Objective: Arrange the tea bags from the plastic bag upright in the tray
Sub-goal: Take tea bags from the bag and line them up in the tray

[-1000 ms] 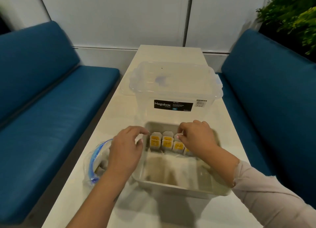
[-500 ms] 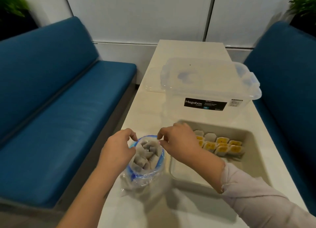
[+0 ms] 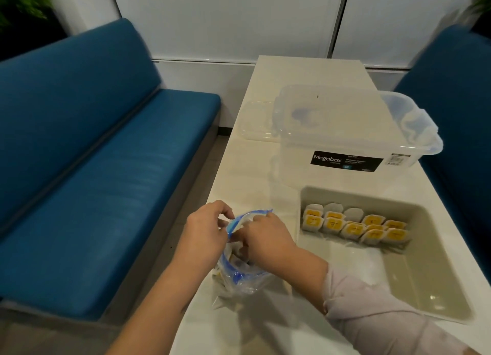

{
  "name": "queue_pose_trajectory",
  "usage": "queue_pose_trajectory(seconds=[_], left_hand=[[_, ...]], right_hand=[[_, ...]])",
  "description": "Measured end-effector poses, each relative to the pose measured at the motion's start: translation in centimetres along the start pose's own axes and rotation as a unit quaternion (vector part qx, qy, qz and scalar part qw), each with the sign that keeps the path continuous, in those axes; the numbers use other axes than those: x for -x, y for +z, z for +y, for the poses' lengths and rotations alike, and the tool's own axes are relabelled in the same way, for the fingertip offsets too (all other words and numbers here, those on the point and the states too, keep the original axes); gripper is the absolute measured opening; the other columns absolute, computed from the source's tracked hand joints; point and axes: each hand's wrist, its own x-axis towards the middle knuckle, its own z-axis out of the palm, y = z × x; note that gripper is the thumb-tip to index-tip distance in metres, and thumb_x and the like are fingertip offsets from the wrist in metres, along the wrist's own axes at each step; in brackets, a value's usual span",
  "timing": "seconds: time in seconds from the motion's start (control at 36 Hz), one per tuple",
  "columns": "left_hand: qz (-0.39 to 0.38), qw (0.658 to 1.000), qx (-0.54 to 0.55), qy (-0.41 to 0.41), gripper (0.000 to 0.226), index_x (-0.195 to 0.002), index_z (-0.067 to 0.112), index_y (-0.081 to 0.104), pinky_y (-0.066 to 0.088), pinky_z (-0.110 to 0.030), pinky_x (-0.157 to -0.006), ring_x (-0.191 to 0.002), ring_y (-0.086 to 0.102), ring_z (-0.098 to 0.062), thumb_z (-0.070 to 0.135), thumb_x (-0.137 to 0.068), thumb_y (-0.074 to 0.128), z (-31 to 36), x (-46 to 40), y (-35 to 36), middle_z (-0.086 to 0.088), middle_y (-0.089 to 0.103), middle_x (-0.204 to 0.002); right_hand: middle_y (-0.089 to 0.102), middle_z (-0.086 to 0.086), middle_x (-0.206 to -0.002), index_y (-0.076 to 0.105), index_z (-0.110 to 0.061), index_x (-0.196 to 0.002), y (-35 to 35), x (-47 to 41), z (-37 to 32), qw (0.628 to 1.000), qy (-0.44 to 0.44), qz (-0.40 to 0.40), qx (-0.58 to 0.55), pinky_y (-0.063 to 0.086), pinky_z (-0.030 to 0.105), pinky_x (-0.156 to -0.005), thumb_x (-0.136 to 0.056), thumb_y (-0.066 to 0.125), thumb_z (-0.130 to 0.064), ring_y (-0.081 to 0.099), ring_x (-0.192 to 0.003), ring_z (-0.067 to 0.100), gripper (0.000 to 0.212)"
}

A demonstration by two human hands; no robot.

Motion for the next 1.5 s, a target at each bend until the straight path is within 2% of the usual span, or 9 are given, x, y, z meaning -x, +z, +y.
queue_pose_trajectory(seconds=[0.25, 0.39, 0.58, 0.81, 0.97, 1.06, 1.22, 1.36, 1.5], left_hand=[[-0.006, 1.0, 0.001, 0.005, 0.033, -0.078, 0.03, 0.058, 0.053, -0.017, -0.062, -0.082, 0.062, -0.004, -0.002, -0.083, 0.065, -0.3, -0.3, 0.1, 0.007, 0.063, -0.094], [-0.004, 1.0, -0.014, 0.007, 0.033, -0.075, 0.031, 0.056, 0.053, -0.017, -0.064, -0.083, 0.061, -0.004, 0.0, -0.085, 0.064, -0.5, -0.4, 0.0, 0.007, 0.063, -0.095], [-0.009, 0.999, -0.025, 0.019, 0.027, -0.081, 0.033, 0.059, 0.055, -0.021, -0.065, -0.08, 0.058, 0.002, 0.007, -0.086, 0.066, -0.5, -0.5, -0.1, 0.013, 0.062, -0.094], [-0.048, 0.998, -0.003, 0.048, 0.038, -0.109, 0.032, 0.06, 0.043, -0.014, -0.074, -0.095, 0.056, 0.0, 0.013, -0.079, 0.074, 0.6, -0.1, -0.9, 0.019, 0.059, -0.104], [-0.042, 0.995, 0.079, 0.054, 0.025, -0.1, 0.037, 0.062, 0.045, -0.015, -0.071, -0.091, 0.056, 0.004, 0.036, -0.078, 0.074, 2.0, 0.0, -1.2, 0.025, 0.062, -0.095], [-0.023, 0.991, 0.126, 0.04, 0.021, -0.096, 0.035, 0.063, 0.048, -0.015, -0.07, -0.085, 0.061, 0.003, 0.041, -0.078, 0.073, 2.7, -0.1, -0.9, 0.022, 0.066, -0.089], [-0.004, 0.982, 0.181, 0.049, 0.013, -0.093, 0.03, 0.067, 0.051, -0.013, -0.067, -0.077, 0.064, 0.006, 0.031, -0.081, 0.072, 3.5, -0.4, -0.2, 0.015, 0.07, -0.083], [-0.012, 0.986, 0.153, 0.068, 0.012, -0.089, 0.038, 0.066, 0.046, -0.006, -0.062, -0.078, 0.062, 0.008, 0.028, -0.084, 0.069, 4.0, -0.8, 0.3, 0.019, 0.069, -0.082], [-0.01, 0.987, 0.134, 0.083, 0.022, -0.109, 0.027, 0.07, 0.046, -0.007, -0.07, -0.087, 0.063, -0.001, 0.023, -0.087, 0.066, 4.9, -1.2, 1.6, 0.012, 0.069, -0.098]], right_hand=[[0.067, 0.002, -0.098, 0.068, -0.02, -0.108, 0.2, -0.3, 0.0, 0.999, 0.009, -0.03, 0.033, 0.045, 0.033, -0.089, -0.091, 0.053, -0.031, 0.061, -0.091, 0.022, 0.025], [0.067, -0.005, -0.098, 0.07, -0.034, -0.107, -0.9, -0.2, 1.1, 1.0, -0.01, 0.005, 0.019, 0.037, 0.028, -0.079, -0.092, 0.056, -0.028, 0.059, -0.087, 0.019, 0.022], [0.059, 0.0, -0.103, 0.068, -0.022, -0.109, -3.8, 0.3, 3.0, 0.991, 0.052, -0.029, -0.122, 0.037, 0.026, -0.072, -0.09, 0.061, -0.03, 0.056, -0.093, 0.018, 0.022], [0.068, 0.005, -0.091, 0.062, -0.017, -0.089, -4.7, 0.7, 3.8, 0.932, 0.121, -0.014, -0.342, 0.045, 0.028, -0.068, -0.092, 0.06, -0.023, 0.056, -0.072, 0.014, 0.007], [0.065, 0.003, -0.069, 0.059, -0.013, -0.081, -4.5, 1.1, 3.8, 0.841, 0.157, 0.041, -0.516, 0.041, 0.023, -0.047, -0.093, 0.06, -0.018, 0.043, -0.041, 0.008, 0.012], [0.068, 0.009, -0.078, 0.059, -0.013, -0.083, -4.7, 1.3, 3.5, 0.818, 0.157, 0.051, -0.551, 0.039, 0.019, -0.042, -0.092, 0.061, -0.019, 0.043, -0.038, 0.008, 0.011], [0.071, 0.003, -0.084, 0.063, -0.011, -0.105, -5.3, 2.1, 3.8, 0.819, 0.142, 0.06, -0.553, 0.043, 0.017, -0.045, -0.089, 0.065, -0.02, 0.047, -0.04, 0.005, 0.018], [0.063, -0.001, -0.08, 0.058, -0.019, -0.101, -5.9, 2.6, 5.4, 0.827, 0.143, 0.089, -0.536, 0.042, 0.015, -0.048, -0.085, 0.069, -0.016, 0.049, -0.043, -0.003, 0.02], [0.064, 0.001, -0.08, 0.065, -0.014, -0.09, -5.9, 3.5, 7.2, 0.83, 0.151, 0.14, -0.518, 0.038, 0.011, -0.05, -0.086, 0.067, -0.01, 0.047, -0.046, -0.005, 0.006]])
